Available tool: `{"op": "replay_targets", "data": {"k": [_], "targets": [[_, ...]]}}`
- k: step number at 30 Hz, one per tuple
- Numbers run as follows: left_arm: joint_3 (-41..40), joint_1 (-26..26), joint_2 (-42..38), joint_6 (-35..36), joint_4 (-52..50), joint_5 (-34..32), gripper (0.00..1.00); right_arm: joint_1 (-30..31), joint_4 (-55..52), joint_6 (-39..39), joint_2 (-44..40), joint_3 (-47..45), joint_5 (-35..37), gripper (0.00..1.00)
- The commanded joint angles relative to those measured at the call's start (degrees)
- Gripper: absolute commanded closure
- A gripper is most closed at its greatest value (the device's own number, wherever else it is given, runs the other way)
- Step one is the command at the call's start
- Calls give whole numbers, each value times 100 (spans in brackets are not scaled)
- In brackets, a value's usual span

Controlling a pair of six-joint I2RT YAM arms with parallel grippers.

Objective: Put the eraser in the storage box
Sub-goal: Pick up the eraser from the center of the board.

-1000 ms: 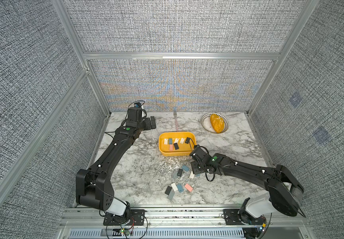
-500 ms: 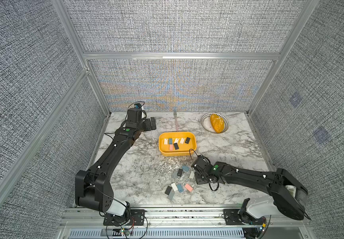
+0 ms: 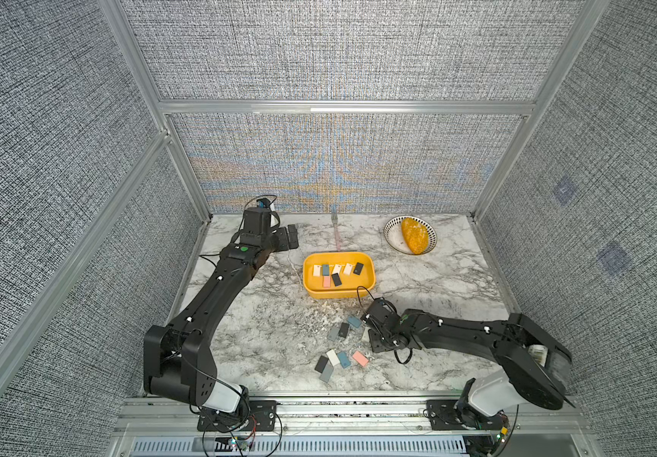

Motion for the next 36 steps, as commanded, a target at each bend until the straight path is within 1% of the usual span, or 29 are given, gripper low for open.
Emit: {"op": "replay_targets", "data": {"k": [1, 4, 6, 11, 19, 26, 30, 36], "targets": [[5, -3, -23, 11, 122, 17, 0, -26, 109, -108, 131, 53, 52, 38], [-13, -1, -29, 11, 122, -36, 0, -99, 147, -146, 207, 56, 96, 38], [-22, -1, -22, 2, 122, -42, 0, -159, 145, -176, 233, 249, 144, 38], [-22, -1, -23, 7, 130, -57, 0, -298, 180, -290, 265, 249, 202, 40], [-14, -1, -24, 15, 122, -53, 0, -325, 208, -377, 265, 214, 99, 60], [-13, -5, -16, 11, 113, -40, 0, -316, 142, -464, 193, 260, 152, 75], [-4, -1, -16, 11, 104, -49, 0, -285, -47, -536, 46, 486, 265, 80], [22, -1, -2, -7, 87, -58, 0, -259, -393, -734, -235, 1041, 490, 81]]}}
